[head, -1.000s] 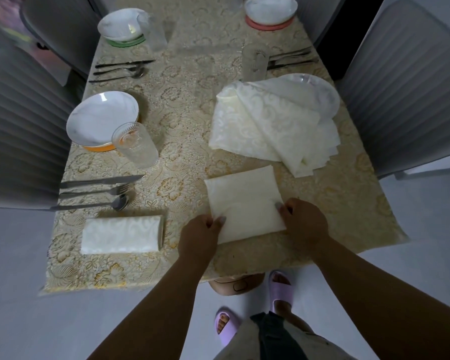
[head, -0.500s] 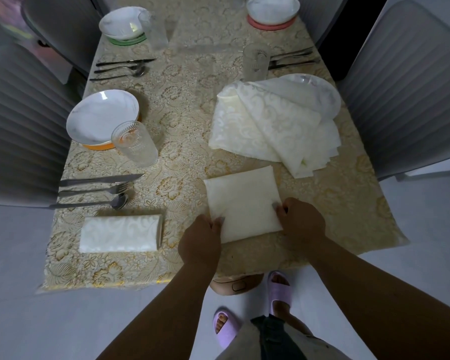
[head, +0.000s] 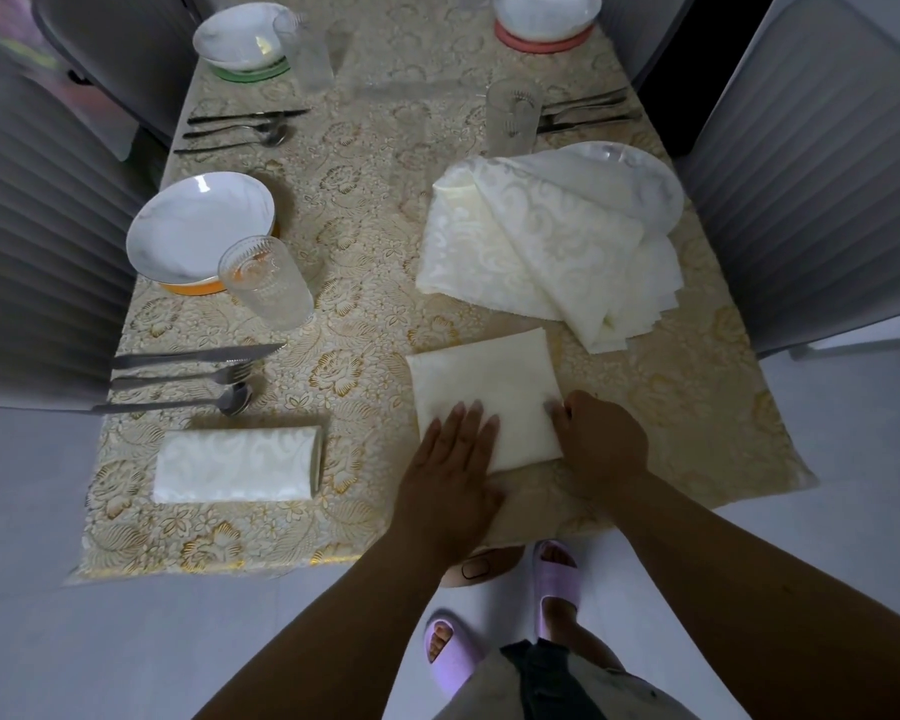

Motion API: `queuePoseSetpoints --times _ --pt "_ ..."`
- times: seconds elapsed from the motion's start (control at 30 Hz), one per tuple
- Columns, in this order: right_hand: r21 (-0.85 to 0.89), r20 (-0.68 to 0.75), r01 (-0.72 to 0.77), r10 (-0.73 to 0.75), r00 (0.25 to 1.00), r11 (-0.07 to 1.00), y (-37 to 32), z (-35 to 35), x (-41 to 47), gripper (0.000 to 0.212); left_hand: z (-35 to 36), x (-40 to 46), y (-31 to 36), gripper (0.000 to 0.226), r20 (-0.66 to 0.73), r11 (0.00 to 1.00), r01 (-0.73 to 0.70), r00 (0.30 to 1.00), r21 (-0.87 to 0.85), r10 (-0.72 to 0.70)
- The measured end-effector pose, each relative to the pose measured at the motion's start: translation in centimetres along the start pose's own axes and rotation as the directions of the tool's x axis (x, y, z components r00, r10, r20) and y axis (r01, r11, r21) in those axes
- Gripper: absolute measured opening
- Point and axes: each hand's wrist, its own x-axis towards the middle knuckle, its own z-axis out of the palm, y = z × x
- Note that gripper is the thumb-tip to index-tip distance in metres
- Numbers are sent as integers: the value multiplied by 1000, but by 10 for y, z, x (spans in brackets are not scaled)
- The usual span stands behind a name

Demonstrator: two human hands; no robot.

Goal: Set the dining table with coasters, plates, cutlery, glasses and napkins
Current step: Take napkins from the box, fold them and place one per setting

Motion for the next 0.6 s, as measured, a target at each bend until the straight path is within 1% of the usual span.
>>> queuePoseSetpoints --times 0.03,0.07,0.1,0.13,0.17,0.2,0.23,0.27,0.3,0.33,0.4,0.43,0.53,0.6 --pt "-7 -33 -24 24 999 1000 -2 -2 -1 34 1 0 -1 70 28 1000 7 1000 4 -7" --pt "-28 -135 -16 12 991 999 -3 -3 -3 30 1 0 -1 71 39 1000 7 999 8 -8" --pt "-64 -264 42 -57 963 997 -6 -4 -7 26 1 0 -1 71 47 1000 11 999 7 -12" --pt "-95 -386 128 -156 909 987 -10 -3 -10 26 2 1 -1 71 45 1000 13 999 6 -14" --pt "-84 -470 249 -258 844 965 -15 -1 -14 27 1 1 -1 70 48 1000 17 999 1 -17" --pt "-30 -449 386 -357 819 922 -22 1 -18 33 1 1 -1 69 46 1000 17 999 -7 -16" --pt "57 -346 480 -434 832 876 -30 2 -22 44 1 0 0 68 46 1000 17 999 -20 -16" --pt "153 -209 515 -482 851 843 -35 4 -25 56 1 0 0 67 41 999 19 999 -34 -18" --pt "209 -75 525 -522 850 825 -39 8 -29 66 0 0 1 66 41 998 29 999 -51 -27" --pt "193 -11 548 -557 831 814 -37 14 -29 72 0 1 1 66 39 997 40 999 -67 -37" --pt "17 26 614 -615 788 789 -23 25 -25 74 -1 2 -2 65 25 995 51 998 -89 -49" --pt "-49 52 619 -616 786 784 -15 28 -20 74 -1 3 -5 66 16 995 52 999 -88 -51" --pt "-147 65 614 -612 788 776 3 27 -9 77 1 1 -17 73 18 996 67 998 -63 -66" --pt "-178 96 647 -641 762 742 10 21 -4 83 -1 -1 -25 76 44 997 66 997 -43 -64"
